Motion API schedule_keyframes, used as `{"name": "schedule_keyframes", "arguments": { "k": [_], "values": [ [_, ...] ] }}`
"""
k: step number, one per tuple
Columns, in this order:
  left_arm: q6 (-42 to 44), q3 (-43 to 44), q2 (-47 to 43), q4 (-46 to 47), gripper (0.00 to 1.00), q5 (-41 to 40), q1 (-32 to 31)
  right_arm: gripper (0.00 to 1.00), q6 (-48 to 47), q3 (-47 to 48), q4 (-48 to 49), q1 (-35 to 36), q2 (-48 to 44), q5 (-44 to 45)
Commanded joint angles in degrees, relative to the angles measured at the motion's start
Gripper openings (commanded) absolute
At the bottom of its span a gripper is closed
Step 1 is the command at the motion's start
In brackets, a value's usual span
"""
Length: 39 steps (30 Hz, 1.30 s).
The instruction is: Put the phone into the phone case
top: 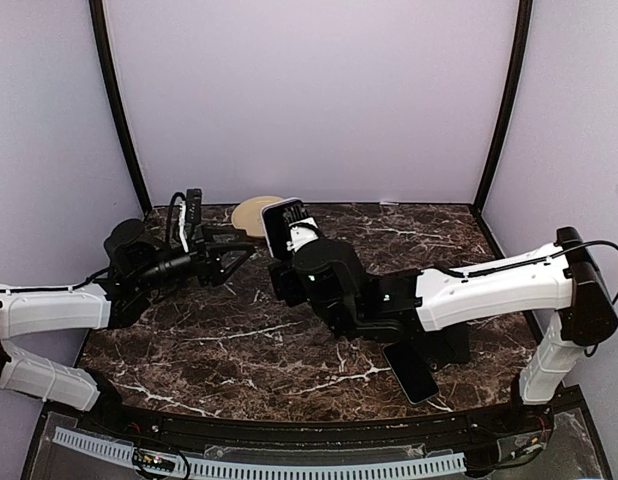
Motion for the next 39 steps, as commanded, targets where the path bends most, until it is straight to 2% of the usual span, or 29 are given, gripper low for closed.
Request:
{"name": "schedule_keyframes", "arguments": {
  "k": [1, 5, 10, 16, 25, 28, 30, 33, 35, 39],
  "values": [
    [-4.95, -0.44, 0.04, 11.51, 0.71, -4.03, -1.77, 0.37, -6.88, 1.25, 11.22, 1.43, 0.77, 3.14],
    [-5.39, -0.24, 0.60, 11.36, 0.61, -7.23, -2.33, 0.37, -7.50, 1.76, 11.52, 1.72, 1.61, 2.38],
    [-1.31, 0.39, 0.11, 9.43, 0.55, -12.87, -5.77, 0.37, -7.74, 2.06, 11.05, 1.73, 1.79, 1.19],
    [-2.48, 2.43, 2.50, 7.29, 0.44, -12.58, -6.52, 0.36, -8.39, 3.16, 11.13, 1.73, 2.66, -0.35],
    [-1.38, 1.79, 4.08, 8.99, 0.16, -10.46, -7.12, 0.36, -8.74, 3.33, 10.05, 1.73, 3.01, -2.75],
    [-1.32, 1.41, 4.10, 9.74, 0.04, -10.07, -7.21, 0.36, -8.78, 3.19, 10.11, 1.68, 2.97, -3.28],
    [-1.22, 1.20, 3.98, 9.70, 0.00, -9.86, -7.25, 0.36, -8.83, 2.96, 10.14, 1.77, 2.75, -3.46],
    [-1.07, 0.95, 3.78, 9.64, 0.00, -9.38, -7.35, 0.37, -8.77, 2.22, 10.27, 1.73, 2.09, -3.54],
    [-0.41, 0.82, 3.64, 9.66, 0.00, -9.18, -7.38, 0.43, -8.94, 1.51, 10.63, 1.64, 1.39, -4.10],
    [2.53, 0.44, 2.40, 9.66, 0.00, -8.98, -7.37, 0.87, -9.16, 0.54, 8.87, 0.61, -0.10, -9.90]
  ]
}}
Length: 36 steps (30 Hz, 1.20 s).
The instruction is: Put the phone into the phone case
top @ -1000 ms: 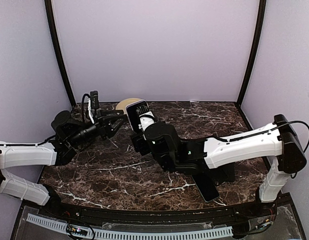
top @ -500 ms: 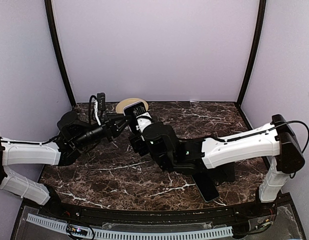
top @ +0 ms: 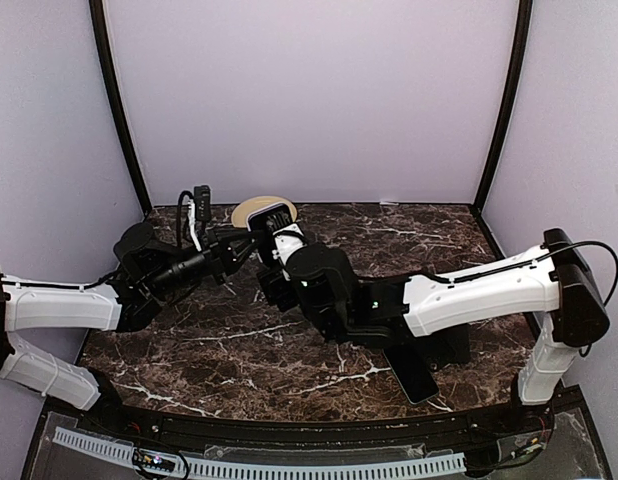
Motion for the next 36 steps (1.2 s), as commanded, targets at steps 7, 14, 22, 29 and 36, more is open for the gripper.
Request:
{"name": "schedule_keyframes", "arguments": {
  "k": [7, 14, 22, 29, 36],
  "values": [
    [9.91, -0.81, -5.69, -5.11, 0.00, -4.67, -0.48, 0.98, 1.03, -3.76, -6.59, -5.90, -10.45, -28.57],
    [17.28, 1.31, -7.79, -11.72, 0.00, 2.16, -0.48, 0.99, -4.23, -2.43, -21.25, -18.04, -17.99, -65.71],
    [17.15, 1.56, -8.26, -10.80, 0.00, 17.48, -0.49, 0.89, -10.59, 5.48, -31.58, -21.27, -16.50, -75.88],
    [14.49, 1.65, -6.70, -9.25, 0.00, 20.31, -0.47, 0.63, -6.89, 4.30, -25.55, -21.19, -15.09, -77.76],
    [13.63, 1.44, -6.46, -8.30, 0.00, 20.68, -0.48, 0.49, -6.48, 5.46, -24.19, -20.84, -12.48, -79.13]
  ]
}}
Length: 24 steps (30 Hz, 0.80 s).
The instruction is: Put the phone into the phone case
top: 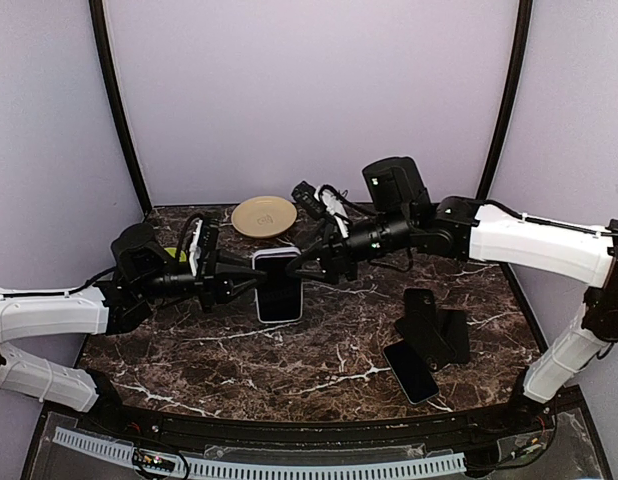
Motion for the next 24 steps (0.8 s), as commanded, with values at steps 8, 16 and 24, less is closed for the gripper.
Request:
{"name": "schedule_keyframes", "arguments": {
  "k": [8, 16, 24],
  "values": [
    [-1.49, 1.89, 0.01, 5.50, 0.00, 2.34, -0.13, 0.00, 0.71, 1.04, 4.62, 0.93, 0.88, -2.44],
    [-2.51, 2.45, 1.07, 4.89, 0.30, 1.58, -0.20, 0.00, 0.71, 1.20, 4.45, 0.94, -0.29, -2.12],
    [-3.61, 2.77, 1.37, 4.86, 0.11, 1.53, -0.18, 0.00, 0.64, 2.00, 3.77, 1.02, -0.35, -2.64]
  ]
}}
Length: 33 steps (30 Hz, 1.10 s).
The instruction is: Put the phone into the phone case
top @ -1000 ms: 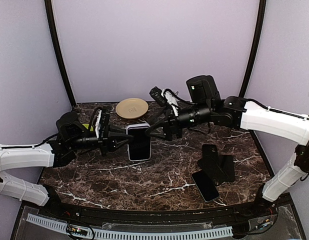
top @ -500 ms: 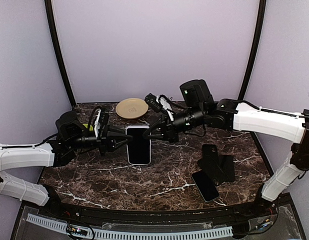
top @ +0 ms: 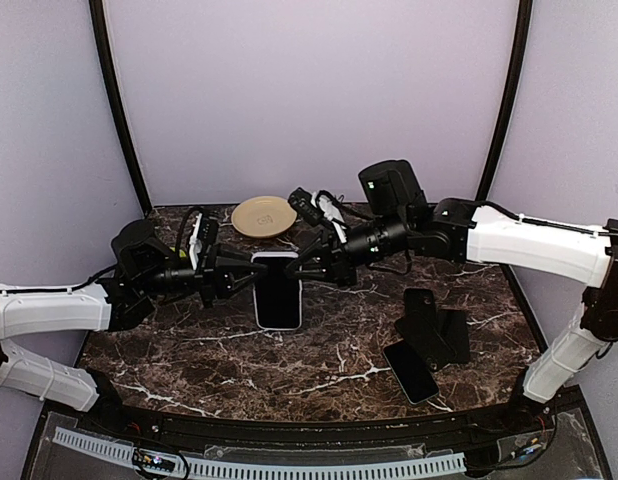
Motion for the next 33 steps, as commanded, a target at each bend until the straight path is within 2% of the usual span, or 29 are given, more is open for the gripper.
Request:
{"name": "schedule_keyframes", "arguments": {
  "k": [1, 4, 5, 7, 9, 13, 17, 23, 25, 26, 27, 29, 30, 33],
  "values": [
    [-0.23, 1.73, -0.12, 2.13, 0.03, 1.02, -0.21, 0.00, 0.69, 2.02, 3.91, 0.35, -1.57, -0.22],
    [-0.96, 1.81, -0.23, 2.45, 0.00, 1.13, -0.25, 0.00, 0.76, 1.29, 4.31, 0.34, -1.87, 0.50],
    [-1.92, 1.72, -0.32, 2.84, 0.00, 1.20, -0.21, 0.04, 0.77, 0.71, 4.59, 0.29, -1.95, 0.86],
    [-3.76, 1.37, -0.56, 4.61, 0.00, 1.20, -0.26, 0.25, 0.78, -0.71, 5.29, 0.26, -1.98, 1.54],
    [-6.22, 0.82, -0.75, 7.32, 0.00, 0.97, -0.27, 0.34, 2.85, -2.18, 6.16, 0.26, -1.81, 1.72],
    [-9.94, -0.35, -0.33, 13.54, 0.00, 1.11, -0.12, 0.36, 6.13, -5.07, 8.81, 0.26, -1.49, 0.27],
    [-12.32, -0.43, 0.58, 16.25, 0.00, 1.21, 0.02, 0.33, 8.40, -7.60, 12.02, 0.26, -1.77, -0.66],
    [-12.71, -0.47, 1.15, 16.64, 0.00, 1.65, 0.09, 0.04, 8.93, -7.86, 12.55, 0.20, -1.88, -2.00],
    [-12.25, -0.49, 1.28, 15.99, 0.01, 1.42, 0.13, 0.02, 8.63, -7.46, 12.37, 0.09, -2.39, -2.30],
    [-11.25, -0.37, 1.29, 15.54, 0.05, 1.41, 0.11, 0.01, 8.51, -7.28, 12.42, 0.02, -2.94, -2.31],
    [-10.52, -0.24, 1.33, 14.00, 0.16, 1.84, 0.09, 0.00, 8.37, -7.02, 12.61, -0.19, -3.51, -2.36],
    [-8.41, 0.41, 1.49, 10.64, 0.31, 2.64, 0.05, 0.00, 7.87, -6.44, 12.83, -0.39, -4.91, -2.32],
    [-7.34, 0.93, 1.71, 8.38, 0.36, 2.86, 0.01, 0.00, 7.49, -6.11, 12.88, -0.52, -5.79, -2.34],
    [-6.06, 1.55, 2.17, 6.13, 0.40, 3.89, 0.00, 0.00, 6.07, -4.91, 12.13, -0.62, -7.22, -2.12]
  ]
}}
